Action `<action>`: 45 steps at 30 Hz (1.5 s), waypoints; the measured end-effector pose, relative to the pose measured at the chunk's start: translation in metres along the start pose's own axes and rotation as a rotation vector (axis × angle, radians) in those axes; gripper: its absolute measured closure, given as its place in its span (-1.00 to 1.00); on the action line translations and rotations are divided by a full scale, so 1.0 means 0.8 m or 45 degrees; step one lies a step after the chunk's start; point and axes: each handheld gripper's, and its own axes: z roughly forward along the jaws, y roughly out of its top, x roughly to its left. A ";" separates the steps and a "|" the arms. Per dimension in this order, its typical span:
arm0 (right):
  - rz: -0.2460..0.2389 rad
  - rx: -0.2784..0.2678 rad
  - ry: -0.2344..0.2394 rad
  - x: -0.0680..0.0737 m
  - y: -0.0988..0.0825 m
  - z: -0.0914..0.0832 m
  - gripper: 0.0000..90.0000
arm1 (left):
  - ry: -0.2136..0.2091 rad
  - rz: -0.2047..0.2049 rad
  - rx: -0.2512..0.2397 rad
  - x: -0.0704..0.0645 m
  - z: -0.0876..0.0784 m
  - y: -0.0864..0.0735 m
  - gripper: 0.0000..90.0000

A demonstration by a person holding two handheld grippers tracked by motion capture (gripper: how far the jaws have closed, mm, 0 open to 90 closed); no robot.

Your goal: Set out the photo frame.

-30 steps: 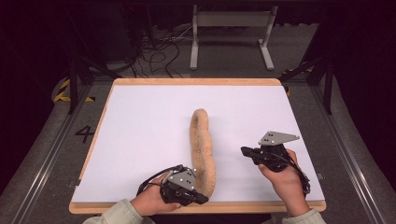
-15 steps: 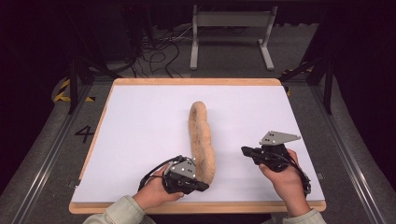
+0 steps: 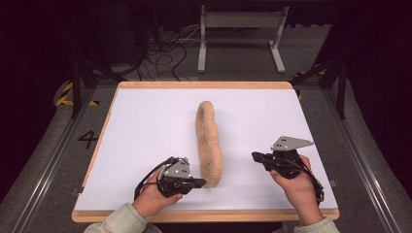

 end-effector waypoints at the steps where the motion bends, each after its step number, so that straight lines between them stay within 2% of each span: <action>1: 0.000 0.000 -0.003 0.000 0.000 0.000 1.00 | 0.005 -0.026 0.012 0.003 0.001 -0.003 1.00; 3: -0.001 -0.002 -0.003 -0.001 0.000 -0.001 1.00 | 0.001 -0.025 0.023 0.006 0.004 -0.005 1.00; 7: 0.002 -0.005 -0.006 -0.001 0.001 -0.001 1.00 | -0.006 0.011 0.030 0.001 0.016 0.002 1.00; 12: 0.001 -0.006 -0.008 -0.002 0.000 -0.003 1.00 | -0.034 0.025 0.037 -0.003 0.026 0.008 1.00; 15: 0.006 -0.011 -0.014 -0.003 0.000 -0.005 1.00 | -0.073 0.005 0.035 -0.003 0.032 0.011 1.00; 20: 0.011 -0.010 -0.023 -0.004 -0.002 -0.008 1.00 | -0.099 0.021 0.026 -0.004 0.047 0.021 1.00; 23: 0.019 -0.020 -0.030 -0.005 -0.002 -0.010 1.00 | -0.121 0.009 0.021 -0.006 0.054 0.026 1.00; 29: 0.039 -0.031 -0.029 -0.005 -0.002 -0.015 1.00 | -0.130 0.010 0.021 -0.008 0.068 0.036 0.99; 34: 0.047 -0.034 -0.033 -0.007 -0.001 -0.021 0.96 | -0.109 0.010 0.028 -0.014 0.085 0.052 0.99; 38: 0.047 -0.029 -0.024 -0.006 0.001 -0.023 0.94 | -0.103 -0.011 0.022 -0.016 0.098 0.061 0.99; 43: 0.046 -0.022 -0.018 -0.006 0.002 -0.023 0.89 | -0.088 -0.013 0.028 -0.016 0.097 0.062 0.92; 45: 0.050 -0.019 -0.015 -0.006 0.004 -0.023 0.84 | -0.077 -0.034 0.018 -0.012 0.092 0.059 0.90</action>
